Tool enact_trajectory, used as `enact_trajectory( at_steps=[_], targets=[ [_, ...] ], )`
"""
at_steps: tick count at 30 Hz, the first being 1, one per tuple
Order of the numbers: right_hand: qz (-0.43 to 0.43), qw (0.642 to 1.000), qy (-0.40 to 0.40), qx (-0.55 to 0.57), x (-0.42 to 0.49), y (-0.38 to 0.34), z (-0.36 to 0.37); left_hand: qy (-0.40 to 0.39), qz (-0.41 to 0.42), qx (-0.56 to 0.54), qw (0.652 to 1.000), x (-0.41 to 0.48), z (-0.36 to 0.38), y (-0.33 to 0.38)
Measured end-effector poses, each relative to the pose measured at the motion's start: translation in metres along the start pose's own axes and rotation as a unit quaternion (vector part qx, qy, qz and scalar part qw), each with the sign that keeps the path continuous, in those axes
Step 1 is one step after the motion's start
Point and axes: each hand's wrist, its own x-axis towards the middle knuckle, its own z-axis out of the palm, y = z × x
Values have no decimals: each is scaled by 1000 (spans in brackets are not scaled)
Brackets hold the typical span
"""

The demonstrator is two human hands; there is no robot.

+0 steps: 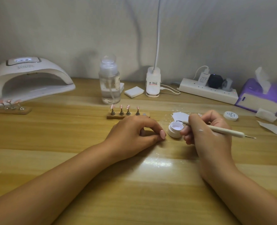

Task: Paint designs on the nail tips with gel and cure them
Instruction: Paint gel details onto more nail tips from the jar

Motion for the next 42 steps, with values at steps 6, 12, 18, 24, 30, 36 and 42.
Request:
enact_trajectory(
  at_steps=[6,12,18,24,30,36,42],
  targets=[
    [8,993,-10,-116,8,9,-4,3,-4,-1,1000,0,1,-1],
    [7,983,-18,-182,13,13,-5,4,-4,9,1000,0,1,0],
    [-7,982,-14,-189,15,16,-6,1,-6,6,1000,0,0,0],
    [-8,984,-13,-175,14,15,-8,2,-10,8,1000,0,0,1],
    [2,983,-20,-184,12,14,-8,3,-8,12,1000,-1,0,1],
    [-11,990,4,-140,10,10,-7,-3,0,2,1000,-1,0,1],
    [-26,999,-47,-1,-5,-3,1,4,-2,19,1000,-1,0,0]
  ],
)
